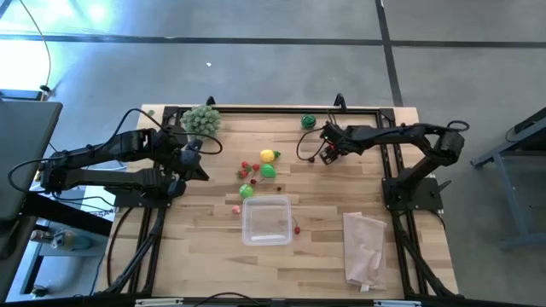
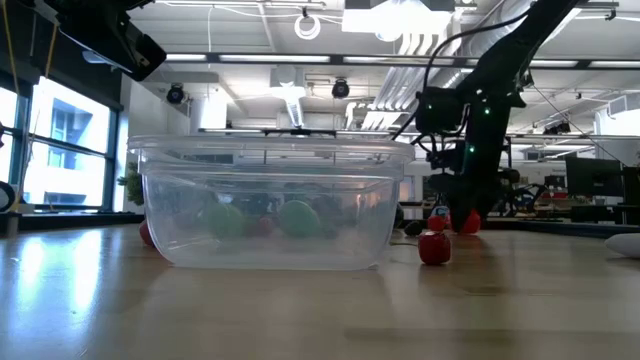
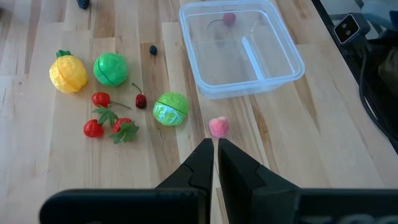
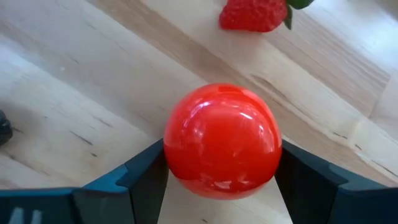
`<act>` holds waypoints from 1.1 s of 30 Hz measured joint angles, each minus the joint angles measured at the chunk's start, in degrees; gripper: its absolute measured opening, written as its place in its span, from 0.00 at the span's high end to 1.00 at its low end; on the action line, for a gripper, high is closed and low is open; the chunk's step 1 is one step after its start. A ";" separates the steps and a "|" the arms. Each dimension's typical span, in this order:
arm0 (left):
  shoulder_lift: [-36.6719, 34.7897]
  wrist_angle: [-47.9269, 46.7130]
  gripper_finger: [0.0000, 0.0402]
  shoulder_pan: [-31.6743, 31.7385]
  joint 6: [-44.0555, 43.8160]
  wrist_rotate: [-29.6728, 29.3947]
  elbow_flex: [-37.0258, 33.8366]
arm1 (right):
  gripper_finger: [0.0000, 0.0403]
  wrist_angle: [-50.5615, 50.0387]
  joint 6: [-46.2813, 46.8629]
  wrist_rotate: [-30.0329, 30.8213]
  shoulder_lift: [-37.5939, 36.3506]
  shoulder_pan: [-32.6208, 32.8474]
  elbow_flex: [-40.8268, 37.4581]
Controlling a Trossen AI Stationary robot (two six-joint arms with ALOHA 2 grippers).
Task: Pick and placing Produce into tupperware
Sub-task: Put the red tomato into the transparent bin
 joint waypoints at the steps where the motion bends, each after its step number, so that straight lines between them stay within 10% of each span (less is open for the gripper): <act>1: 0.00 0.00 0.96 -0.02 0.00 0.00 0.00 | 0.39 0.06 0.00 0.14 0.00 0.21 0.00; 33: -0.02 -0.01 0.96 -0.01 0.00 0.02 0.00 | 0.39 7.45 -4.47 -1.87 0.20 1.92 -0.17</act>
